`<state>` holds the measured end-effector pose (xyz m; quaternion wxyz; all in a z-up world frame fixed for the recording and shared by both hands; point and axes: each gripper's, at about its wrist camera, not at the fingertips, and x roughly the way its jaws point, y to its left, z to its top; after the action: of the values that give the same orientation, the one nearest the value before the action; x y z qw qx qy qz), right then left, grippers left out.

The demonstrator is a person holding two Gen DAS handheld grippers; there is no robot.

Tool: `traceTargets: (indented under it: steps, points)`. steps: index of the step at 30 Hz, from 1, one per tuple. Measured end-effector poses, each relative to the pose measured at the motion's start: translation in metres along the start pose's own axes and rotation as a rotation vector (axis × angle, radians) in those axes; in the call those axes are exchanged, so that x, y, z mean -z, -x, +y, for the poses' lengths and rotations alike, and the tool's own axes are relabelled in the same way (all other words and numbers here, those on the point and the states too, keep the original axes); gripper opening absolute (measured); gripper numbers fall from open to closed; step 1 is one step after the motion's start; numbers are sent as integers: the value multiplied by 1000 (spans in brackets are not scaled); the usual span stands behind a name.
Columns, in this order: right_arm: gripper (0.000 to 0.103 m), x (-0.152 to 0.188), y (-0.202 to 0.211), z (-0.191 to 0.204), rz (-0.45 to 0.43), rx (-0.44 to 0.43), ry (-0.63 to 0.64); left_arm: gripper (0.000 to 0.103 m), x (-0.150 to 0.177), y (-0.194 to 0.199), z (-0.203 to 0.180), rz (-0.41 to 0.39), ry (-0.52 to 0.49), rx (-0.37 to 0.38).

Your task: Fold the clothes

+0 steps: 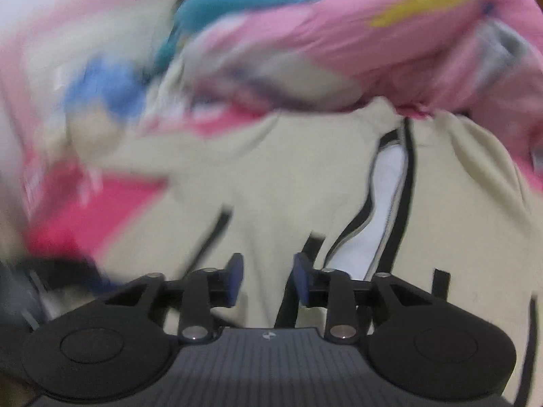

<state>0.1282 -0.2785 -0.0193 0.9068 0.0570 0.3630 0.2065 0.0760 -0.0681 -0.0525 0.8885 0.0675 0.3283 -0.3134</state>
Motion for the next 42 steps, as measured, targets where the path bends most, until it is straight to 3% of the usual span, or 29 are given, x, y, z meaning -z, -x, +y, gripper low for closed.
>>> traceTargets:
  steps: [2,5,9,15,18,21,24,25,28,30,33,35,38,42]
  points:
    - [37,-6,0,-28,2,13,-142,62,1,-1,0,-8,-8,-1]
    - [40,-5,-17,-50,78,22,-225,62,0,-2,2,-11,9,8]
    - [40,3,-39,-37,158,22,-184,62,2,-1,4,-16,14,18]
    - [38,7,-48,1,157,147,41,62,3,-1,4,-21,18,22]
    - [5,9,-45,21,118,240,160,62,3,0,5,-23,18,23]
    - [5,26,-40,73,7,466,532,62,3,0,5,-22,21,25]
    - [10,45,-52,88,46,503,696,63,3,0,5,-22,19,24]
    - [22,51,-57,92,65,509,742,63,3,0,5,-21,19,25]
    - [37,39,-38,79,32,424,591,63,4,1,6,-23,22,29]
    - [41,21,-17,54,-11,308,357,63,4,2,6,-24,23,29]
    - [40,1,5,3,-53,153,-19,63,3,1,6,-24,21,27]
    - [38,-3,9,-26,-72,146,-172,63,3,1,6,-24,21,27]
    - [34,1,5,-35,-38,180,-168,63,3,1,6,-23,22,26]
    - [34,12,-19,-7,43,185,-17,64,3,0,4,-21,16,20]
